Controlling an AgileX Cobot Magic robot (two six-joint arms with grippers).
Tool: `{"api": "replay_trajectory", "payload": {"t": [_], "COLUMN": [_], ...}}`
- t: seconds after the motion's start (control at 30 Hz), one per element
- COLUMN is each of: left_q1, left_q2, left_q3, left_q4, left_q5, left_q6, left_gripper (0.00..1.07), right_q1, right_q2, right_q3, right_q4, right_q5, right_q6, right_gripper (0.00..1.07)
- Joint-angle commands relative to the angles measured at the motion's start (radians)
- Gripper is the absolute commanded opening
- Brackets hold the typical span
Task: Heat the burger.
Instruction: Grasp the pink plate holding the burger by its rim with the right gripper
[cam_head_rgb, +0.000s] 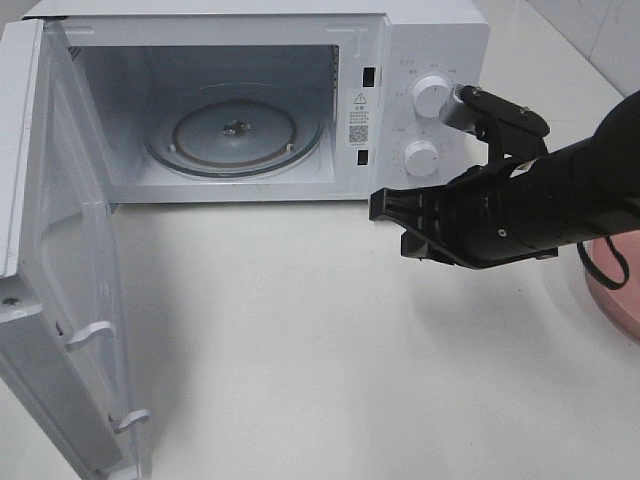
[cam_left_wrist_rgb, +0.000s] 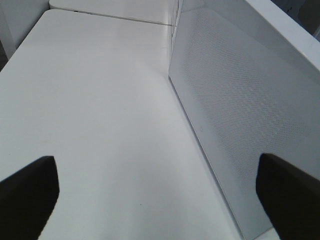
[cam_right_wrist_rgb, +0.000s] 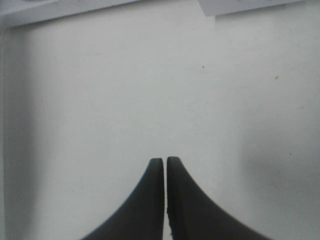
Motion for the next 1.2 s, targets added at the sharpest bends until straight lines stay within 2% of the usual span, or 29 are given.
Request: {"api": "replay_trajectory", "payload": {"t": [0.03, 0.1, 0.17, 0.2, 0.27, 0.37, 0.43, 0.63, 0.87, 0.93, 0.97, 1.0, 1.03, 1.07, 1.1, 1.13, 1.17, 1.2], "left_q1": [-0.005, -0.005, -0.005, -0.005, -0.005, -0.005, -0.005, -0.005, -0.005, -0.005, -0.005, -0.005, -0.005, -0.005, -0.005, -0.005, -0.005, -0.005], "left_q2": [0.000, 0.000, 0.000, 0.000, 0.000, 0.000, 0.000, 0.000, 0.000, 0.000, 0.000, 0.000, 0.000, 0.000, 0.000, 0.000, 0.000, 0.000], "left_q3": [0.000, 0.000, 0.000, 0.000, 0.000, 0.000, 0.000, 0.000, 0.000, 0.000, 0.000, 0.000, 0.000, 0.000, 0.000, 0.000, 0.000, 0.000], "left_q4": [-0.002, -0.002, -0.002, -0.002, -0.002, -0.002, -0.002, -0.002, -0.002, -0.002, -0.002, -0.002, -0.002, -0.002, -0.002, -0.002, -0.002, -0.002], "left_q5": [-0.004, -0.004, -0.004, -0.004, -0.004, -0.004, -0.004, -0.004, -0.004, -0.004, -0.004, -0.004, -0.004, -0.004, -0.004, -0.004, -0.004, -0.004], "left_q6": [0.002, 0.002, 0.002, 0.002, 0.002, 0.002, 0.002, 0.002, 0.002, 0.002, 0.002, 0.002, 0.002, 0.002, 0.002, 0.002, 0.002, 0.002], "left_gripper": [1.02, 1.02, 1.02, 1.02, 1.02, 1.02, 1.02, 1.02, 1.02, 1.02, 1.02, 1.02, 1.02, 1.02, 1.02, 1.02, 1.02, 1.02], "right_q1": [-0.026, -0.036, -0.067, -0.067, -0.079, -0.079, -0.079, -0.079, -0.082, -0.082, -0.082, -0.082, -0.082, -0.082, -0.082, -0.082, -0.082, -0.082], "right_q2": [-0.033, -0.043, -0.079, -0.079, -0.105, -0.112, -0.138, -0.155, -0.201, -0.235, -0.235, -0.252, -0.252, -0.260, -0.268, -0.269, -0.269, -0.269], "right_q3": [0.001, 0.001, -0.007, -0.007, -0.026, -0.033, -0.055, -0.086, -0.092, -0.092, -0.092, -0.092, -0.092, -0.092, -0.092, -0.092, -0.092, -0.092], "right_q4": [-0.066, -0.099, -0.212, -0.212, -0.293, -0.321, -0.405, -0.490, -0.586, -0.635, -0.635, -0.663, -0.663, -0.683, -0.706, -0.718, -0.718, -0.734], "right_q5": [0.091, 0.122, 0.254, 0.254, 0.378, 0.418, 0.545, 0.670, 0.704, 0.704, 0.704, 0.704, 0.704, 0.704, 0.704, 0.704, 0.704, 0.704], "right_q6": [-0.025, -0.025, -0.008, -0.008, -0.006, -0.006, -0.006, 0.047, 0.132, 0.148, 0.148, 0.150, 0.150, 0.153, 0.156, 0.156, 0.156, 0.156], "right_gripper": [0.06, 0.06, 0.06, 0.06, 0.06, 0.07, 0.08, 0.10, 0.17, 0.27, 0.27, 0.38, 0.38, 0.45, 0.60, 0.69, 0.69, 0.85]}}
